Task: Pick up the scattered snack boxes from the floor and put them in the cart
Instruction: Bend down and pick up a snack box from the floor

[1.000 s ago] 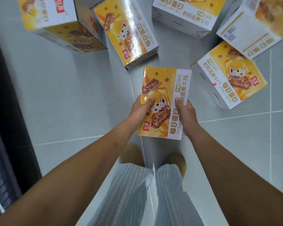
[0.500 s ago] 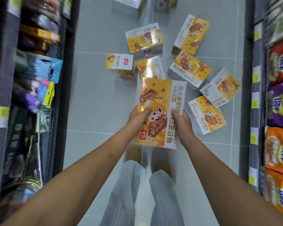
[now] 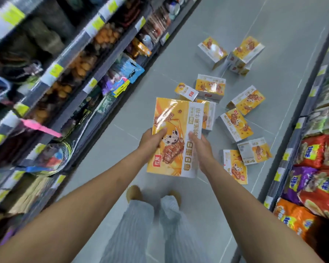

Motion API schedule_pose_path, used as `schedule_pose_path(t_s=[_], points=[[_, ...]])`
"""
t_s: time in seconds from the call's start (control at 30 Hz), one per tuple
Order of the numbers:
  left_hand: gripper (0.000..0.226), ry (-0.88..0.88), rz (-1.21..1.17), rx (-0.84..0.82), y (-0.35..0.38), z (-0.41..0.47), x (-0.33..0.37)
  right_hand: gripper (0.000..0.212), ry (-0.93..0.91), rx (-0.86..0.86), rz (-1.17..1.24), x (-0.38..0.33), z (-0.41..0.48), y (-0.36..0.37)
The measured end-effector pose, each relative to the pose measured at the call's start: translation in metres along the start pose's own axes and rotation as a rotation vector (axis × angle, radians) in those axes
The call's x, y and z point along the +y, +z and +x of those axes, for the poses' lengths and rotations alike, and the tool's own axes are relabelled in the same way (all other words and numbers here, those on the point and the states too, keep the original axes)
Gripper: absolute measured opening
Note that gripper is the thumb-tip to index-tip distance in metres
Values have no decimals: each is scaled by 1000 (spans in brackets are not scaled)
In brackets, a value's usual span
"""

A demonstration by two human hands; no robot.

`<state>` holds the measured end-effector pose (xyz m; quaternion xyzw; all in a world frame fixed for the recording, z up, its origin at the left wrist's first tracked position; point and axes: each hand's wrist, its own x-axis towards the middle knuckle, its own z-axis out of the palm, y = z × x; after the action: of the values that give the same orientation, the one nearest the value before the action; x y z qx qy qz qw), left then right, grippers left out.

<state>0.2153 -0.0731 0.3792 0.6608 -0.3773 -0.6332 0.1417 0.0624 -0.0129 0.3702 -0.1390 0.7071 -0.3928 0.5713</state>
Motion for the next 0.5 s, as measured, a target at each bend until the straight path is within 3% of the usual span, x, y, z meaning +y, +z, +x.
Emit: schedule_pose_path(t_s=[0.1,0.33,0.5], points=[[44,-19,-74,67,-48,-43,-11,28,-31,-102,-89,-2,-42,34],[84,-38,-262,262,-161,-133,-63,22,-117,-273,-246,5,-142,129],[92,-33,-360,378,-232,-207,-110,23,-177,-370,-353,28,-210,205]])
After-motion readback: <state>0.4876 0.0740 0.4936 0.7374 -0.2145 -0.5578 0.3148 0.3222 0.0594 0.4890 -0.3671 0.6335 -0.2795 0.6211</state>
